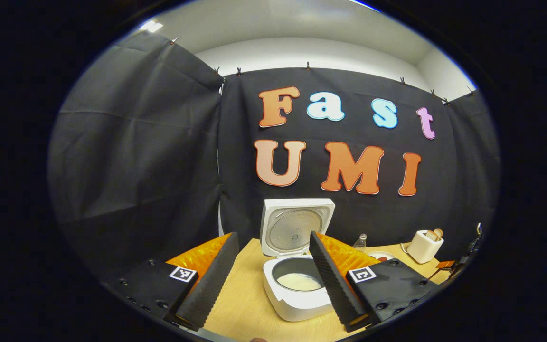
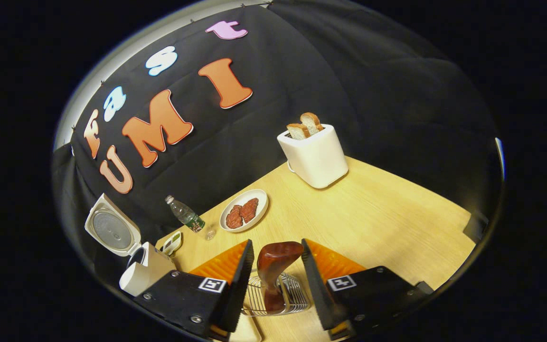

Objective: Close the left gripper, press the button to open the rice cooker; take a wooden spoon from the chopstick holder with the right hand, scoop a spoonful of rice and pour it into the rice cooker, then put the wooden spoon back into the chopstick holder.

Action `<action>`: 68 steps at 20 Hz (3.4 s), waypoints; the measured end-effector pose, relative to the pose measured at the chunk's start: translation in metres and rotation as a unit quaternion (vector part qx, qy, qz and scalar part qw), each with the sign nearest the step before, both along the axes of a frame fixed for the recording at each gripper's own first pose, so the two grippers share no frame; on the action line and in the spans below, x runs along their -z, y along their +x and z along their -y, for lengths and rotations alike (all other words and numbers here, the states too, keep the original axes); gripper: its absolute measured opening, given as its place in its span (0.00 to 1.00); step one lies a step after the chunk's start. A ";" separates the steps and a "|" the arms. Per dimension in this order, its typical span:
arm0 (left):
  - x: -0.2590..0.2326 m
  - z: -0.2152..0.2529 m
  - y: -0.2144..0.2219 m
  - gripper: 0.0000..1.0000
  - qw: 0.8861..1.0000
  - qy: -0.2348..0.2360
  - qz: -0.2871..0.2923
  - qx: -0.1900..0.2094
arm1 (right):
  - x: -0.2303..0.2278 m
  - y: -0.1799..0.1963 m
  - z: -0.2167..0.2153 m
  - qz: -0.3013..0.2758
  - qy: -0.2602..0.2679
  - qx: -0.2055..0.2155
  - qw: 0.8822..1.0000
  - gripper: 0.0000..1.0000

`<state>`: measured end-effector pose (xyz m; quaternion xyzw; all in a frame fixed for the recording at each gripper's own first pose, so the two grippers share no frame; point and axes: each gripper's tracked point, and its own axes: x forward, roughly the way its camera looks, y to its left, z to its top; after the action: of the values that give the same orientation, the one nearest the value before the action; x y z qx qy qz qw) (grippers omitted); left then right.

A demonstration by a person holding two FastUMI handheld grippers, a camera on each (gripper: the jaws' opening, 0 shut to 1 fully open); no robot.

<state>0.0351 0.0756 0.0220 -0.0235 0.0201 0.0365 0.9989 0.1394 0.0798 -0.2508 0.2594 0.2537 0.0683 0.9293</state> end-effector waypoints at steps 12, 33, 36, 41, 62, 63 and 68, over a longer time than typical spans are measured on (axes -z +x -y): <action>-0.001 0.003 -0.010 1.00 1.000 -0.020 0.002 0.019 | -0.054 -0.006 -0.024 0.027 0.012 0.023 0.999 0.05; 0.008 -0.034 -0.024 1.00 1.000 -0.004 -0.009 -0.013 | -0.132 -0.118 -0.186 0.208 -0.133 -0.216 0.945 0.05; 0.009 -0.038 -0.025 1.00 1.000 -0.005 -0.013 -0.027 | -0.104 -0.115 -0.194 0.193 -0.146 -0.238 0.941 0.05; 0.016 -0.048 -0.027 1.00 0.999 0.001 -0.023 -0.046 | -0.068 -0.106 -0.205 0.197 -0.190 -0.255 0.927 0.05; 0.041 -0.051 -0.024 1.00 0.997 0.003 -0.056 -0.052 | -0.004 -0.103 -0.207 0.024 0.127 -0.138 0.982 0.05; 0.042 -0.050 -0.024 1.00 0.997 0.001 -0.056 -0.051 | -0.001 -0.101 -0.203 0.011 0.142 -0.125 0.982 0.05; 0.041 -0.046 -0.027 1.00 0.997 -0.001 -0.058 -0.046 | 0.011 -0.100 -0.192 -0.051 0.218 -0.072 0.972 0.05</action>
<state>0.0078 0.1215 -0.0190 -0.0231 0.0765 0.0839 0.9933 0.0395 0.2715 -0.2621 0.4404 0.2977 0.1755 0.8286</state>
